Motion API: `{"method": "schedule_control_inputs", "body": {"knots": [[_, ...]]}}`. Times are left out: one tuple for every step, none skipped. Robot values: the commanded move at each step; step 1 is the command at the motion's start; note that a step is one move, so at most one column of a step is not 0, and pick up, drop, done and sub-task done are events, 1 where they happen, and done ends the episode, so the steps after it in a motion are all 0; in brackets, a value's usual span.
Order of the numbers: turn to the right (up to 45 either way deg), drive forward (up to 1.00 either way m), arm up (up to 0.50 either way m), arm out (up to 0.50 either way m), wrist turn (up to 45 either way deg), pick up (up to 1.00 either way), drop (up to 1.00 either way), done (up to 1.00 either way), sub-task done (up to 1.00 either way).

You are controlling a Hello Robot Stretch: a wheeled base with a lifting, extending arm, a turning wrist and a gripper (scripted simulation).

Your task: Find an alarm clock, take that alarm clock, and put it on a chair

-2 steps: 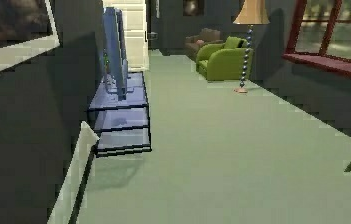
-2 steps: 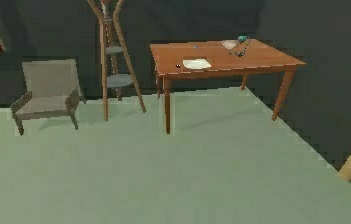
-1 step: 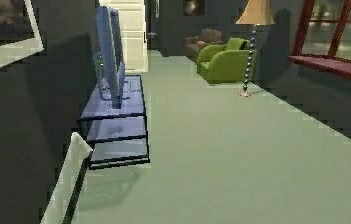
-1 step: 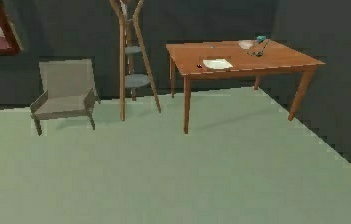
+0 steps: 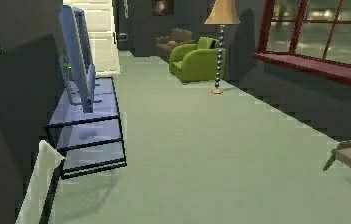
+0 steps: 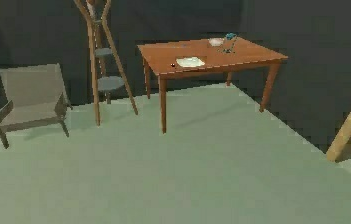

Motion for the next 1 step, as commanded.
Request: {"method": "schedule_control_inputs", "body": {"knots": [[3.0, 0.00, 0.00, 0.00, 0.0, 0.00, 0.00, 0.00, 0.00]]}}
